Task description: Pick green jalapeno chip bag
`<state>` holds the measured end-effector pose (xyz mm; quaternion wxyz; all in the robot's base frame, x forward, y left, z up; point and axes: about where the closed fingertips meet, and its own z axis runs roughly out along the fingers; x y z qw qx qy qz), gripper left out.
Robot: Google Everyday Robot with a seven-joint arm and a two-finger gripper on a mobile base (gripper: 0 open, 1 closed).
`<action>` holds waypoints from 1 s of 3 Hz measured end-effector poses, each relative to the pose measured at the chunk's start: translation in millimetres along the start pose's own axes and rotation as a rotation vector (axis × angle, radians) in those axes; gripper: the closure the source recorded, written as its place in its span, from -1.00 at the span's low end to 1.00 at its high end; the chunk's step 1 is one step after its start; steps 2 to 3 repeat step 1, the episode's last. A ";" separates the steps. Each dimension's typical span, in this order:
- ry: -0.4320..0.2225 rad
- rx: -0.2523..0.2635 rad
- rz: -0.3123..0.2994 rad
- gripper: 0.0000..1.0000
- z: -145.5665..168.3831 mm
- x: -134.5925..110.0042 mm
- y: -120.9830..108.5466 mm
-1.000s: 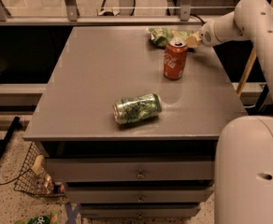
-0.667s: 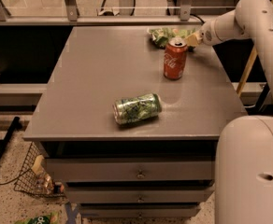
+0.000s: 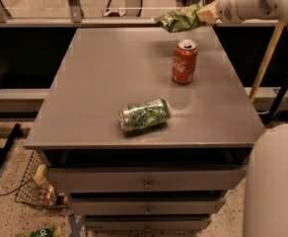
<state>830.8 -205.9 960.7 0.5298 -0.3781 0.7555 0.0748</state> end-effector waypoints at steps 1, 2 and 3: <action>-0.086 0.021 -0.081 1.00 -20.7 -37.7 0.8; -0.086 0.021 -0.081 1.00 -20.7 -37.7 0.8; -0.086 0.021 -0.081 1.00 -20.7 -37.7 0.8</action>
Offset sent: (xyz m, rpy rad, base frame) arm 0.0000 0.0000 0.0000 0.0000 0.0000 0.0000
